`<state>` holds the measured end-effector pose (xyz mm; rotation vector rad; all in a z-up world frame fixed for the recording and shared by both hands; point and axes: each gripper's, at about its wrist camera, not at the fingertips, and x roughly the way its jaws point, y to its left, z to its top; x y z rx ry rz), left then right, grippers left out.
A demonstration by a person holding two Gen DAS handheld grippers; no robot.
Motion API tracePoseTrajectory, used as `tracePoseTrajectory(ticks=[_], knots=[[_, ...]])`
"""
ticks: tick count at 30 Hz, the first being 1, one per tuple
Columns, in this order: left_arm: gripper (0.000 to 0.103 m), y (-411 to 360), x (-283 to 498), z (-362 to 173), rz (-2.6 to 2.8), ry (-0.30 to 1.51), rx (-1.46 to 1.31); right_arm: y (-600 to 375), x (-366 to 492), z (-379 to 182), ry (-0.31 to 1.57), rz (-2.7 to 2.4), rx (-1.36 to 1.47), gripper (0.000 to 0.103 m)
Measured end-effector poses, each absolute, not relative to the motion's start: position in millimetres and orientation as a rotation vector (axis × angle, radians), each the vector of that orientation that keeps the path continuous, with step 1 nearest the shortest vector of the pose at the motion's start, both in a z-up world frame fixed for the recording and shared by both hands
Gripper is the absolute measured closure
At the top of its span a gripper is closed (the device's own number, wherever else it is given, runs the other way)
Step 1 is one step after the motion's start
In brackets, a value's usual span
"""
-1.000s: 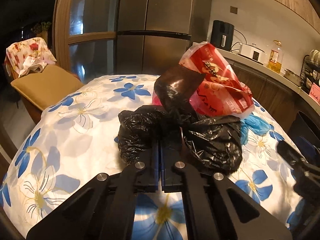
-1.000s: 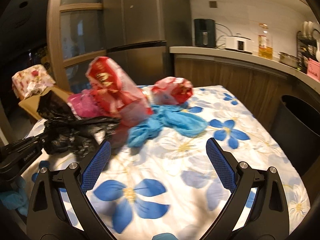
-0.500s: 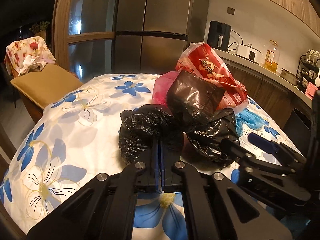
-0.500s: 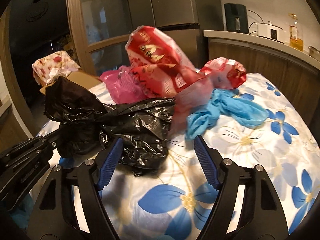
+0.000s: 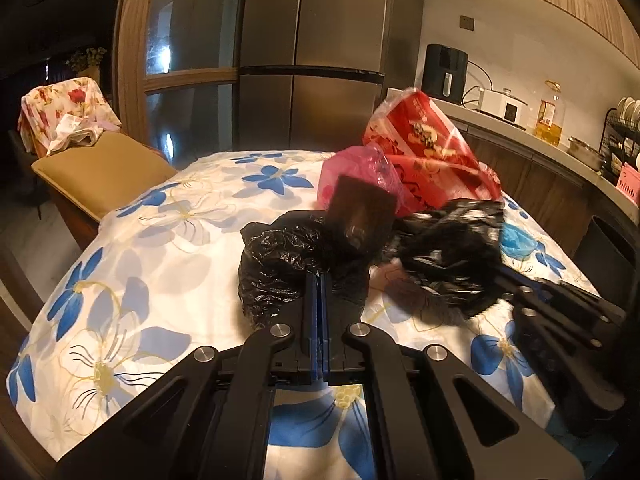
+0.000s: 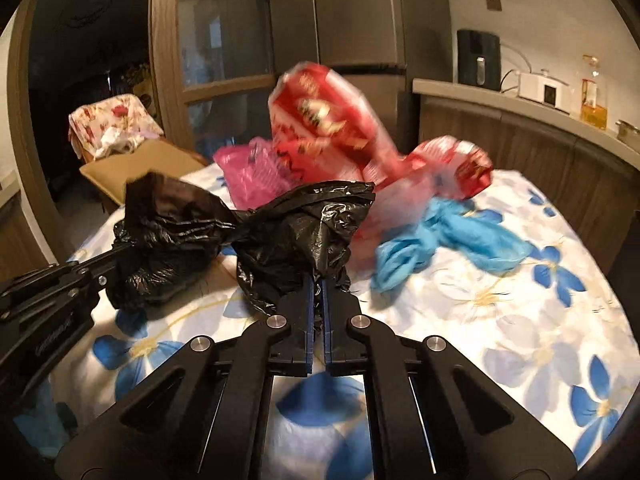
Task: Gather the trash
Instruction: 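Grasp a black plastic bag with the left tool while the right tool grasps another black bag, then carry both black plastic bags in both tools over the black bin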
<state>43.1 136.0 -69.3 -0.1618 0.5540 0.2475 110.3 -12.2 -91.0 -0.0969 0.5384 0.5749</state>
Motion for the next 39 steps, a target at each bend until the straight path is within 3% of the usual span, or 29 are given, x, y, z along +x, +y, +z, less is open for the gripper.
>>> tracePoseTrajectory(ticks=[14,39], knots=[[0.102,95,34,-39,0.183,0.495,-0.117,-108,84,-59,0.461,0.436,-0.023,0.100],[0.102,-91,104,-5,-0.200,0.436,0.012,-283,102,-30,0.370,0.043,0.080,0.100]])
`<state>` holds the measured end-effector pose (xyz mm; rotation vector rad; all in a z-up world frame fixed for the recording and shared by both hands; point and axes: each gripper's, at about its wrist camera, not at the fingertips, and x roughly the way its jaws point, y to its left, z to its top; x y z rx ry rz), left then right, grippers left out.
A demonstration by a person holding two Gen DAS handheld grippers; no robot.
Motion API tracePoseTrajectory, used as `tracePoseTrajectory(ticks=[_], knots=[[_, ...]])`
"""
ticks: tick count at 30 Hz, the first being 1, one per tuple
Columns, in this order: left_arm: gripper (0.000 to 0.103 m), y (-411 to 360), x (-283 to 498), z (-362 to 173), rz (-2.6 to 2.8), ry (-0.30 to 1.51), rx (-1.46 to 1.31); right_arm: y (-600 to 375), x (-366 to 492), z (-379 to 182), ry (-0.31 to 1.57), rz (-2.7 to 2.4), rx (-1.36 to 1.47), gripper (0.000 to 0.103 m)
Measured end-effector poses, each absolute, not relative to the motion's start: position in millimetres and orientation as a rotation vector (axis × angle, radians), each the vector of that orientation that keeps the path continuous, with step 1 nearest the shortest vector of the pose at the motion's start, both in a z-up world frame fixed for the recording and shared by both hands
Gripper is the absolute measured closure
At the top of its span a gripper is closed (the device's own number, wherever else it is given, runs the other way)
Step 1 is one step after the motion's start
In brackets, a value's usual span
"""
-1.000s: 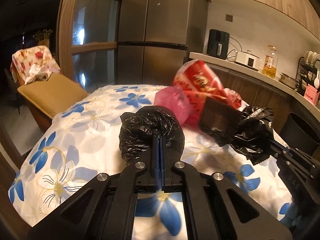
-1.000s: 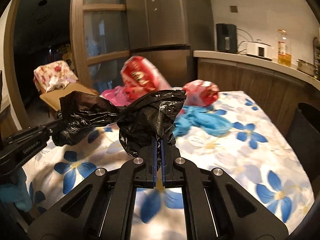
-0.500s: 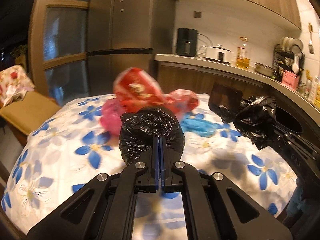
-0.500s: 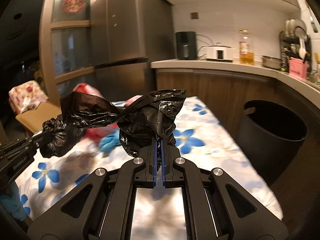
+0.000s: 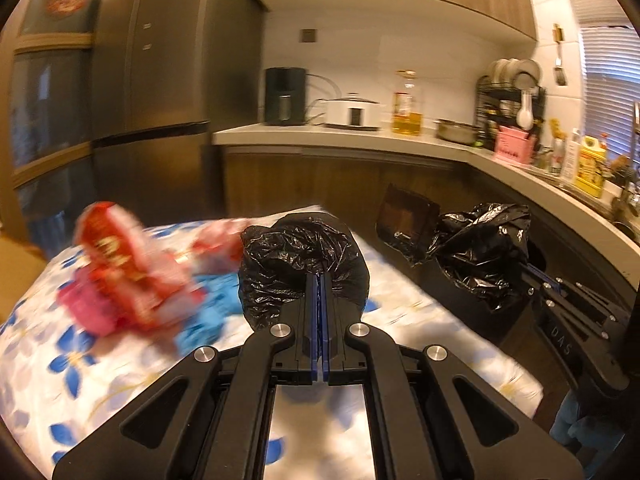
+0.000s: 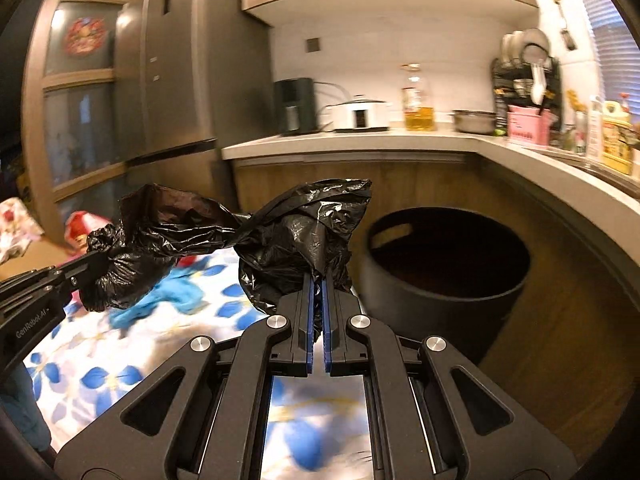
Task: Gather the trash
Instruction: 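Carry both black plastic bags in both tools over the black bin, then open both tools to drop the black bags into the bin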
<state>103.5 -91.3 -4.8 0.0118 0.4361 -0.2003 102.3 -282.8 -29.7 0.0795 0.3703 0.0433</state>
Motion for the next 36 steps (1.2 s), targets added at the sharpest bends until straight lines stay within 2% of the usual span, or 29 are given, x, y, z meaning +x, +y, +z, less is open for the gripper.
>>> tracePoseTrajectory(ticks=[15,36], knots=[[0.102,-213,158,9,-0.436,0.383,0.045,-395,134,-27,0.371,-0.223,0.123,0.099],[0.101,-275,209,-23,-0.583,0.432,0.051,-427,176,-43,0.438,-0.248,0.132,0.098]])
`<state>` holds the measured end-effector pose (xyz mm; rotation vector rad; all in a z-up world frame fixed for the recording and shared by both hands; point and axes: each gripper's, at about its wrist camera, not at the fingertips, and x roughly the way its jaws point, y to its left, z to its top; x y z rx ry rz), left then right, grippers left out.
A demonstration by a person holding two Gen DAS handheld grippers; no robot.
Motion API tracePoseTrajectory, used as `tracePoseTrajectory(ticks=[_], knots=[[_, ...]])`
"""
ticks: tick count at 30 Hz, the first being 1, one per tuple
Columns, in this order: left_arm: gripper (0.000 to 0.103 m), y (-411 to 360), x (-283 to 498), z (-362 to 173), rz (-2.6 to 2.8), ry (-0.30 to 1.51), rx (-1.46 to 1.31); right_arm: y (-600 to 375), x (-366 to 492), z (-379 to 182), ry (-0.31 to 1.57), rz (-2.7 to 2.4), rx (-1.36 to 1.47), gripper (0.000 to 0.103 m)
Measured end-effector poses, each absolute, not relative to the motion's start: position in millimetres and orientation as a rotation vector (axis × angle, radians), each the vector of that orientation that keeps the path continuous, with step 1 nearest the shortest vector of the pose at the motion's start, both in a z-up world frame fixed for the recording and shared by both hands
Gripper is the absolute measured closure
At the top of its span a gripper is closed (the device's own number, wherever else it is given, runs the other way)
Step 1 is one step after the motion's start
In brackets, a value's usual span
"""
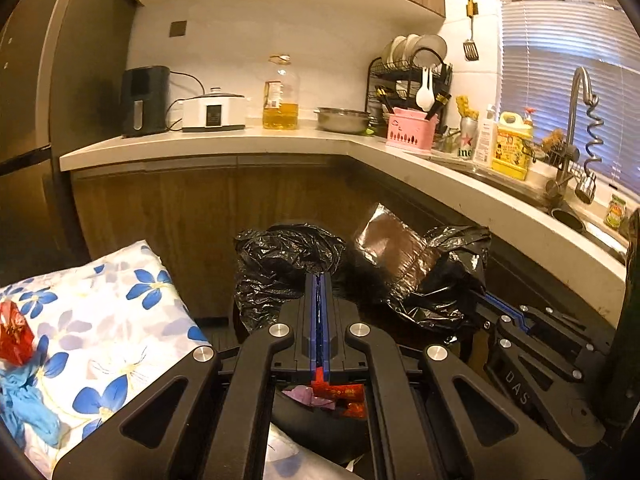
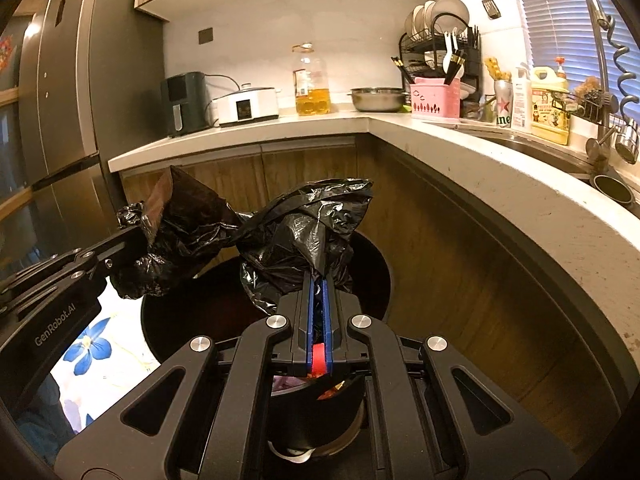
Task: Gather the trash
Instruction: 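Open both tools to drop the black bags into the bin, then move both open tools back over the remaining trash on the table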
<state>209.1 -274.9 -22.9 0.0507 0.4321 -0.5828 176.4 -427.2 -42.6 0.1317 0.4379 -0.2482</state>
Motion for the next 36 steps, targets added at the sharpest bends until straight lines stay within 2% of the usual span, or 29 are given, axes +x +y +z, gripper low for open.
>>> tracePoseTrajectory(ticks=[4,6,8,11,13,15,18,24,29,31,36], knots=[[0.101,-281,214,-27,-0.588,0.452,0.061,-430,179,-44,0.448,-0.246,0.141,0.096],[0.101,-282,216,-29,-0.591,0.460,0.063,-431,181,-45,0.453,-0.242,0.145,0.082],[0.101,-283,217,-30,-0.589,0.459,0.067,-431,182,-46,0.451,-0.243,0.137,0.075],[0.095,-282,220,-33,-0.593,0.475,0.064,-432,181,-47,0.449,-0.246,0.137,0.070],[0.067,-281,219,-34,-0.599,0.475,0.058,-433,178,-47,0.445,-0.254,0.146,0.062],[0.050,-278,216,-33,-0.597,0.455,0.052,-435,176,-46,0.435,-0.259,0.148,0.052],[0.036,-276,211,-32,-0.606,0.437,0.047,-436,171,-44,0.421,-0.274,0.143,0.040],[0.026,-266,204,-32,-0.628,0.421,0.047,-439,162,-40,0.397,-0.298,0.139,0.033],[0.023,-251,197,-30,-0.644,0.421,-0.005,-435,153,-42,0.394,-0.298,0.134,0.031],[0.017,-243,189,-28,-0.632,0.401,-0.008,-431,151,-43,0.396,-0.295,0.124,0.031],[0.014,-222,171,-27,-0.585,0.383,-0.004,-422,144,-43,0.393,-0.285,0.107,0.031]])
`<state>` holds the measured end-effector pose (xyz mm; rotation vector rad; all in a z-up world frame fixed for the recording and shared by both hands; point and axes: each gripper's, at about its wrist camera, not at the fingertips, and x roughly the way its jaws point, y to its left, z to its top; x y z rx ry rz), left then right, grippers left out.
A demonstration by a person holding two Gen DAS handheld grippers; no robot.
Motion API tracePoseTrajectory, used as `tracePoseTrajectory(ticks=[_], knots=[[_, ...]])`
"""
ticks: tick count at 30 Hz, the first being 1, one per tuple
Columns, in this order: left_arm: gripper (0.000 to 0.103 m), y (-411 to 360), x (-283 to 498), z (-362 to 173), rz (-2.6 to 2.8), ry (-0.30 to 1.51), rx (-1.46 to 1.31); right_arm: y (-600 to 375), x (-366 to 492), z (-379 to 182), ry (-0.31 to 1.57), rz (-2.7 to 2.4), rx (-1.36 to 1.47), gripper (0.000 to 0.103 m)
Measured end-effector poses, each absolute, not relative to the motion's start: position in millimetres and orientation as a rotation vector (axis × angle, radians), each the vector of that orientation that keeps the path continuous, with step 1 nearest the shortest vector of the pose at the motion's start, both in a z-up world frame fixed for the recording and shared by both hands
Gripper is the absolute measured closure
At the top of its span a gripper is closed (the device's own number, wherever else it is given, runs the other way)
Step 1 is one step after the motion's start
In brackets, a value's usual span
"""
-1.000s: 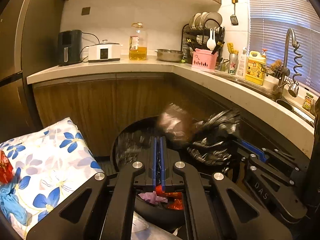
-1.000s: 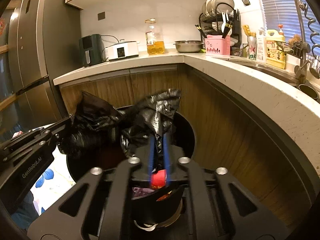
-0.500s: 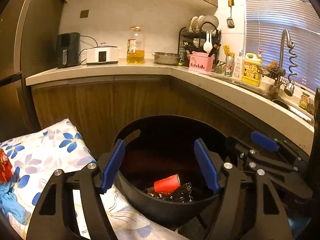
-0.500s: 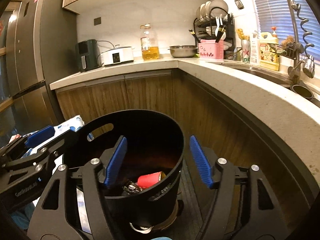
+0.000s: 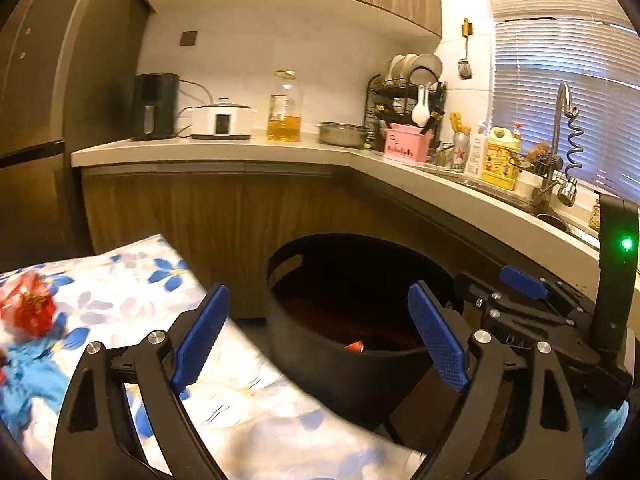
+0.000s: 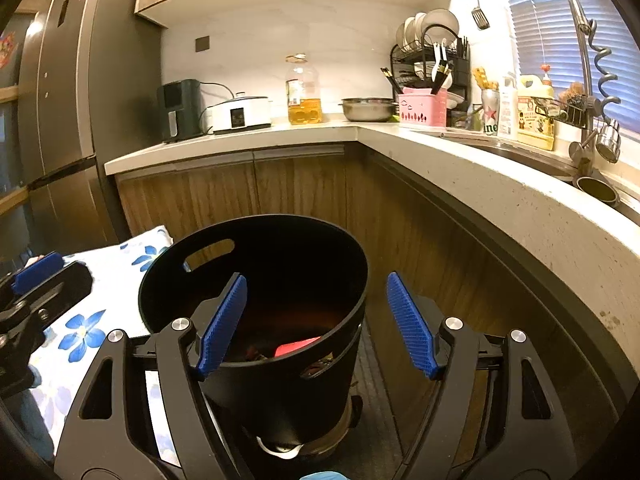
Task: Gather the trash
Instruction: 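Move both open tools back over the remaining trash on the table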
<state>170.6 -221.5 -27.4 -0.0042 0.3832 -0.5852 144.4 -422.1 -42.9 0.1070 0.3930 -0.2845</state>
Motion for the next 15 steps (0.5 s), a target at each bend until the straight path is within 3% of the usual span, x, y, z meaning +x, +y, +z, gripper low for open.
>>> tracePoseTrajectory(ticks=[3,15], knots=[[0.006,-202,162,-27,-0.533,0.387,-0.041,-415,140,-41,0.389,-0.274,0.105,0.029],[0.006,-129,126,-36,-0.226,0.429,-0.005,-346,117,-34,0.386,-0.151,0.071,0.017]])
